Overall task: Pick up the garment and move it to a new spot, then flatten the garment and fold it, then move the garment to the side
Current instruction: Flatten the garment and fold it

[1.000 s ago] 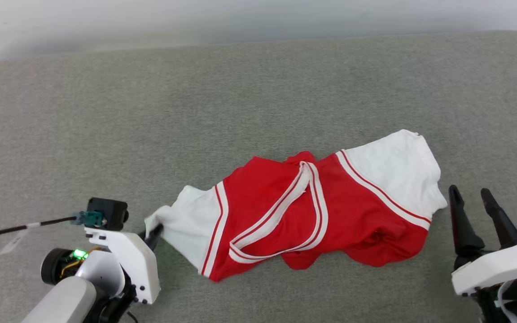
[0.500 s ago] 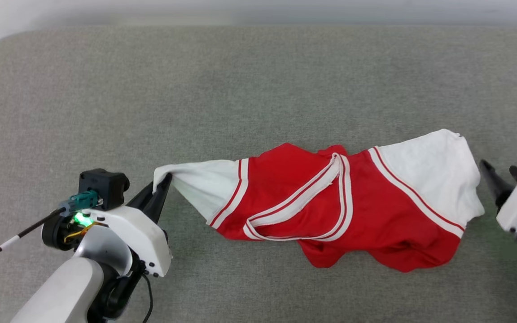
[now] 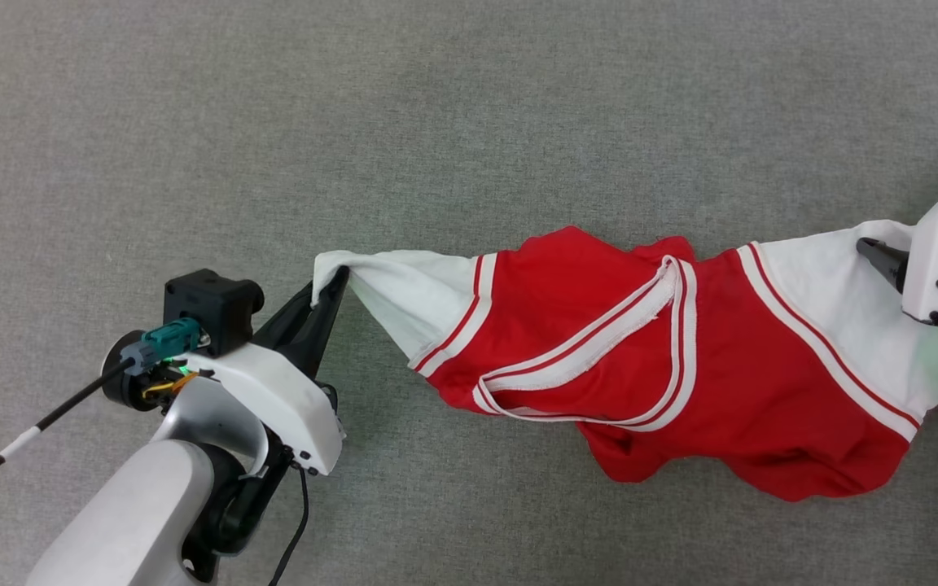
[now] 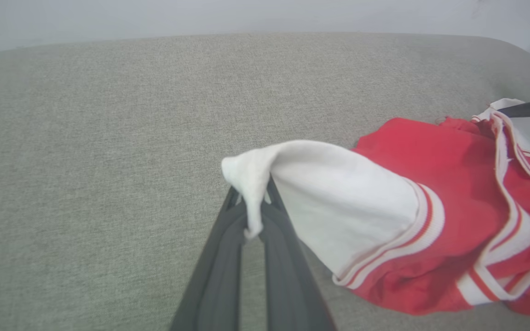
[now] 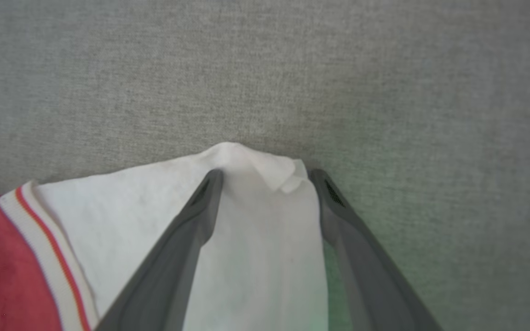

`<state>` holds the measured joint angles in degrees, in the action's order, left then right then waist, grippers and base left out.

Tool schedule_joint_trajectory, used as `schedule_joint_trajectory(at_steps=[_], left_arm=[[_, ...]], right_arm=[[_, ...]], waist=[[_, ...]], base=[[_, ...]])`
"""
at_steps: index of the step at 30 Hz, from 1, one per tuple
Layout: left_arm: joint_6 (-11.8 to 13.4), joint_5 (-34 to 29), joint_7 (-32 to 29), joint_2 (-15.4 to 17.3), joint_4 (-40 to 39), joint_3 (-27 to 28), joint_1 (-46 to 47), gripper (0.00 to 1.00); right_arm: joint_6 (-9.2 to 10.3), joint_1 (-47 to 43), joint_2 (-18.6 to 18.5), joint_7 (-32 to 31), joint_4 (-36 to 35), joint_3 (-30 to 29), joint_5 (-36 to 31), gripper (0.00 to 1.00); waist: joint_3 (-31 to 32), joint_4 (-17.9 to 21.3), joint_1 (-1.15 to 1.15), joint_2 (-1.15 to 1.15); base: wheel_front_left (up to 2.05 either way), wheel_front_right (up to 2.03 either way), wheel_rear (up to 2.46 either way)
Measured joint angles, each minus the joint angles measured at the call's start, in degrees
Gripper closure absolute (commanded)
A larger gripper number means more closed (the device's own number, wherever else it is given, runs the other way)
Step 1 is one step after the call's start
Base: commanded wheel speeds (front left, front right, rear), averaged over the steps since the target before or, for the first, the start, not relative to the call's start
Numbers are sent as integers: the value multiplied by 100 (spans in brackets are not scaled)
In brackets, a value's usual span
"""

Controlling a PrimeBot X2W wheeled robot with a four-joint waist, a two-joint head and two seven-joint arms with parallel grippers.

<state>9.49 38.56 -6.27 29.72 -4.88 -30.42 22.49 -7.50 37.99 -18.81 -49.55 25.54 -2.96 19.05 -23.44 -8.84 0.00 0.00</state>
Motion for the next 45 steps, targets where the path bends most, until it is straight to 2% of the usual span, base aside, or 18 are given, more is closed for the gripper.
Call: schedule_joint_trajectory(at_steps=[4, 5, 6, 11, 17, 22, 28, 33, 39, 45], left_arm=[[0, 27, 51, -19, 67, 5, -1, 100], [0, 37, 64, -19, 76, 7, -2, 100], [0, 44, 68, -18, 89, 7, -4, 100], [3, 53, 92, -3, 126, 30, -14, 100], [24, 103, 193, 101, 261, 304, 269, 100], [-90, 272, 231, 176, 619, 625, 782, 100], [-323, 349, 350, 170, 1374, 877, 1746, 100], [-565, 282, 524, -4, 2205, 906, 2814, 100], [-798, 86, 907, -152, 3194, 951, 4103, 100], [-1003, -102, 1386, -166, 3963, 1043, 5328, 100]], right_arm=[[-1, 144, -15, -379, 205, -2, 14, 0], [-1, 151, 3, -458, 246, -46, 16, 58], [-1, 158, 23, -525, 266, -77, 16, 100], [0, 164, 115, -666, 333, -67, -10, 100], [-1, 334, 69, 141, 134, 111, -197, 100], [-1, 687, 66, 938, 63, 12, -414, 100], [-1, 1310, 210, 1833, 155, -201, -687, 100], [-1, 1950, 235, 2436, 369, -315, -931, 100], [-1, 2857, 275, 2991, 613, -402, -1177, 100], [-2, 3823, 261, 3524, 771, -482, -1349, 100]], waist=[[-20, -36, -1, 0], [-11, -34, -1, 0], [0, -30, -1, 0], [76, 35, -1, 0], [387, 216, 0, 0], [662, 351, 0, 0], [919, 541, 0, 0], [960, 658, 0, 0], [762, 746, 0, 0], [433, 852, 0, 0]], base=[[0, 0, 0], [0, 0, 0], [0, 0, 0], [0, 0, 0], [0, 0, 0], [0, 0, 0], [0, 0, 0], [0, 0, 0], [0, 0, 0], [0, 0, 0]])
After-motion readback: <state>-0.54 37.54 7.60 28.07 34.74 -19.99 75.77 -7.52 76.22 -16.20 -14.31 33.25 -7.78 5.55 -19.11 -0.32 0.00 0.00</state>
